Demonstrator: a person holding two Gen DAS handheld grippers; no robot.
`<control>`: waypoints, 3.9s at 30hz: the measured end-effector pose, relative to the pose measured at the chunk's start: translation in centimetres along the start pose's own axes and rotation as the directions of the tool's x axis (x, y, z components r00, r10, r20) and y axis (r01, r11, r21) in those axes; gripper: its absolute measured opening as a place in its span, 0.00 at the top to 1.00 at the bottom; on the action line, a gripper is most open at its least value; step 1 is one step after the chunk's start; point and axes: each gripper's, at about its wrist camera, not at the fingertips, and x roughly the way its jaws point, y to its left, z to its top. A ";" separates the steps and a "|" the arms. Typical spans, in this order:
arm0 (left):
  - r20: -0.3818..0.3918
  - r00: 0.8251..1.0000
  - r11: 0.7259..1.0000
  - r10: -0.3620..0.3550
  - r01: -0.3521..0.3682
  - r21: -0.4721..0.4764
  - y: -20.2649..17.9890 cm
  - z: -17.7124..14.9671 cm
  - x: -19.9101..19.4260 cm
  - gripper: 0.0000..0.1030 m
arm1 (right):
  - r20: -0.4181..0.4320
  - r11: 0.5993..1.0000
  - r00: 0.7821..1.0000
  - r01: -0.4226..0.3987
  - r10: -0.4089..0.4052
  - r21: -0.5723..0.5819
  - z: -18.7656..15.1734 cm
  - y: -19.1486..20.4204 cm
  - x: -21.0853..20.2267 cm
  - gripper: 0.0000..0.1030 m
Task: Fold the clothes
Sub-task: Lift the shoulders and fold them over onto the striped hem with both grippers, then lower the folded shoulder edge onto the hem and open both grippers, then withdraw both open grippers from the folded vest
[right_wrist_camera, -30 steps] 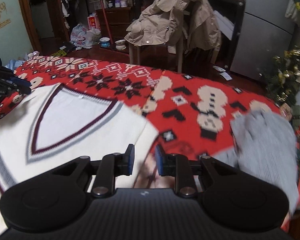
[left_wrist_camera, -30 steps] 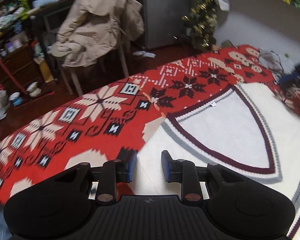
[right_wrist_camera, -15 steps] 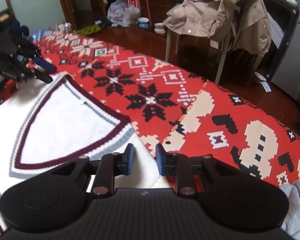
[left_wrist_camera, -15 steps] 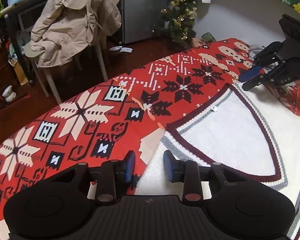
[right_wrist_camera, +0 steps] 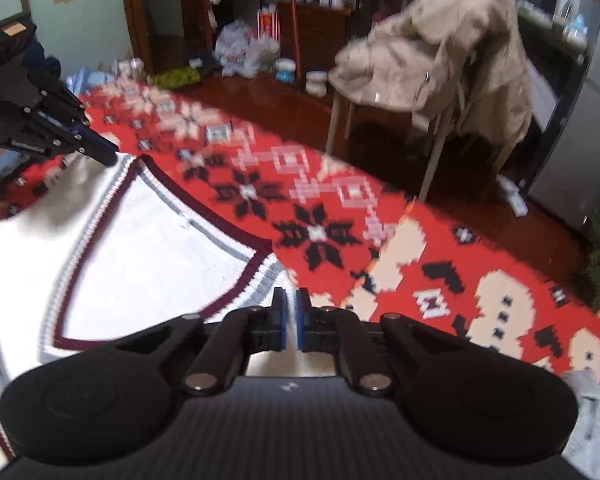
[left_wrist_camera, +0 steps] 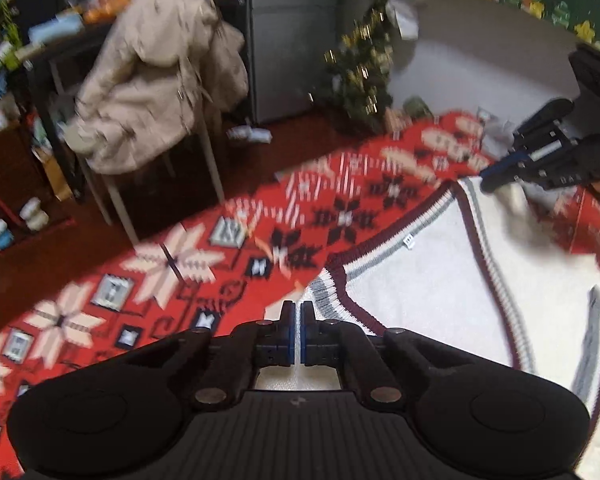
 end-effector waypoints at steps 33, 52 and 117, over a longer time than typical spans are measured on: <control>-0.028 0.999 0.999 -0.019 0.018 -0.040 -19.6 -24.4 -18.3 0.94 | 0.105 0.996 0.994 -0.010 0.000 0.089 -26.9 25.7 -21.3 0.94; 0.059 0.997 0.826 0.052 -0.010 -0.564 -8.1 -20.2 -16.0 0.67 | 0.178 0.866 0.975 0.028 -0.134 0.499 -22.5 13.3 -20.1 0.66; -0.148 0.934 0.907 0.324 -0.351 -0.233 -23.6 -18.1 -16.6 0.24 | 0.014 0.913 0.941 0.326 -0.339 0.246 -19.5 26.9 -21.3 0.01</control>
